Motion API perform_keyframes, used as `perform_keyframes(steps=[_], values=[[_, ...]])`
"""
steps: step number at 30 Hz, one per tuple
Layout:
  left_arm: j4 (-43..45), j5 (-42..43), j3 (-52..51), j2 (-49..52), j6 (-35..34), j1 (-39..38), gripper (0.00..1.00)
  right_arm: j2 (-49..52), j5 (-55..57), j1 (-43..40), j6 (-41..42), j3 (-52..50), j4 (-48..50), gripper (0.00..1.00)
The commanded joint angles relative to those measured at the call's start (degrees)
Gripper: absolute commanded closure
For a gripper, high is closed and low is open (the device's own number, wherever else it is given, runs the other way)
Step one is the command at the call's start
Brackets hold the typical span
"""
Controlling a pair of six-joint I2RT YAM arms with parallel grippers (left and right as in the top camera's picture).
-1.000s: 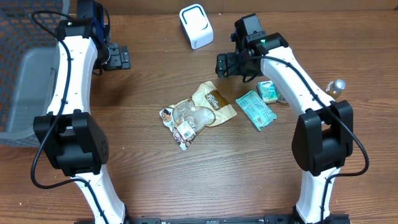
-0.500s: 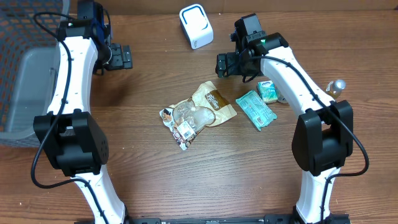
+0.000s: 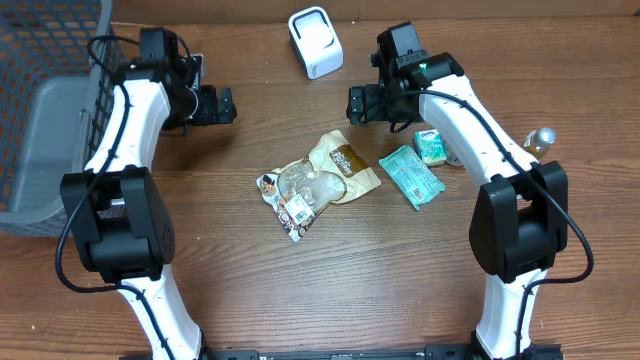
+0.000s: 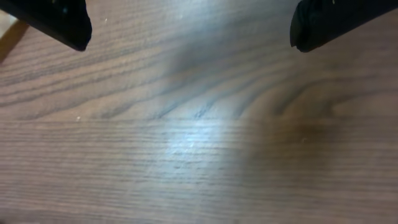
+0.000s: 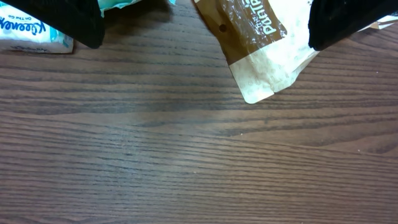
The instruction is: Scan the item barcode
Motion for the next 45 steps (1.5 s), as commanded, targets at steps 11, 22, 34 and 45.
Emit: perform_keyframes(steps=[11,22,34,45], values=[[28.1,4.6,-27.6,-21.1,1.3,0.6,0.00,-0.9,0.4,-0.1,0.2,-0.3,0.2,0.00],[49.4,4.9,-46.3,-34.2,2.4,0.6,0.00,-0.9,0.4,-0.1,0.2,-0.3,0.2,0.00],[71.5,4.8,-68.8,-44.8,2.3,0.6,0.01,-0.9,0.4,-0.1,0.2,-0.3,0.2,0.00],[73.0,4.4,-81.3,-50.0,2.3,0.6,0.00,-0.9,0.4,-0.1,0.2,-0.3,0.2,0.00]])
